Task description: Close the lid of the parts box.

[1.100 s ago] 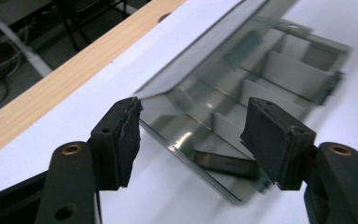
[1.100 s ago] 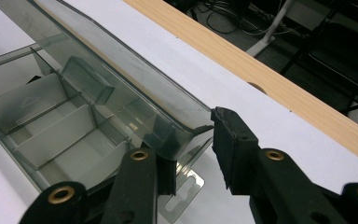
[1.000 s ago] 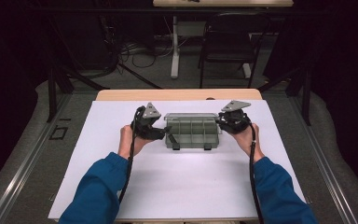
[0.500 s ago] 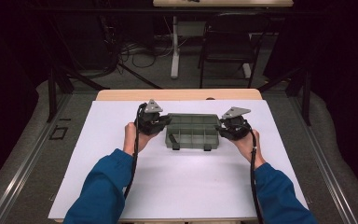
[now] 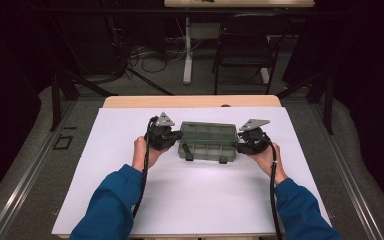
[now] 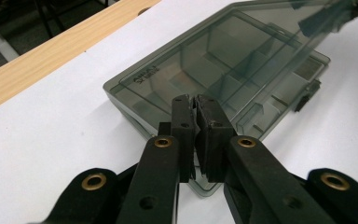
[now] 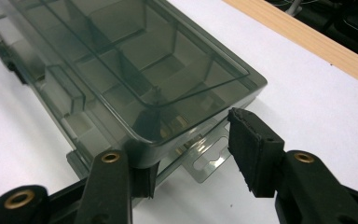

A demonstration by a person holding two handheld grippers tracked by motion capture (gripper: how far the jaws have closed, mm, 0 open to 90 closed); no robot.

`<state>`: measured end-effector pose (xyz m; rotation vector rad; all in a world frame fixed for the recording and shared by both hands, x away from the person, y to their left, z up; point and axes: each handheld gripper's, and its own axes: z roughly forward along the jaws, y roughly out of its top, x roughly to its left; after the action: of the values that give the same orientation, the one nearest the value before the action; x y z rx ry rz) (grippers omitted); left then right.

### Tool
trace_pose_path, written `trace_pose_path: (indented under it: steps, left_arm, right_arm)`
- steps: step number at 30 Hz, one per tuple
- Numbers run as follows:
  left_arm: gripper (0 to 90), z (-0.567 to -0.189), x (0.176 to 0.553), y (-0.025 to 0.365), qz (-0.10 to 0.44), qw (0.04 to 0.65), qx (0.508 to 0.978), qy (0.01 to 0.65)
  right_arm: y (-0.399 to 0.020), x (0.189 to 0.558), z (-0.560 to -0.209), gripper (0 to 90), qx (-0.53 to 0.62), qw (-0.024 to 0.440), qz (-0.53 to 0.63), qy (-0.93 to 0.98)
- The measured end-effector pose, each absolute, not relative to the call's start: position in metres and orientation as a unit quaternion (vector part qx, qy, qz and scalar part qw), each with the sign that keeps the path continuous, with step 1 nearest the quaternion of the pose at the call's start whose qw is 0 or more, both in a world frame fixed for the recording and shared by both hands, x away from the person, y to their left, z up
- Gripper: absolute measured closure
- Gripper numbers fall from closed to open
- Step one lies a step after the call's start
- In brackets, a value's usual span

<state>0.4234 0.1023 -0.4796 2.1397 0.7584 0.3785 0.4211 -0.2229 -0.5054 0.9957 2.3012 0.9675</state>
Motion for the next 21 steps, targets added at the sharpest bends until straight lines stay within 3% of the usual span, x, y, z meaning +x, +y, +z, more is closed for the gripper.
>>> trace_pose_path:
  steps: [8,15,18,21]
  left_arm:
    - [81.8,-0.482,0.420,0.101,0.153,0.404,0.850,0.301]
    - [81.1,-0.481,0.415,0.101,0.153,0.416,0.845,0.299]
    - [76.3,-0.478,0.409,0.101,0.153,0.418,0.847,0.289]
    - [65.3,-0.479,0.401,0.096,0.165,0.400,0.859,0.274]
  right_arm:
    - [-0.217,0.433,-0.513,49.0,0.378,0.214,0.347,0.831]
    - [-0.221,0.429,-0.510,26.3,0.378,0.208,0.332,0.839]
    - [-0.221,0.429,-0.509,29.4,0.376,0.207,0.337,0.838]
    - [-0.219,0.429,-0.508,31.7,0.370,0.208,0.340,0.839]
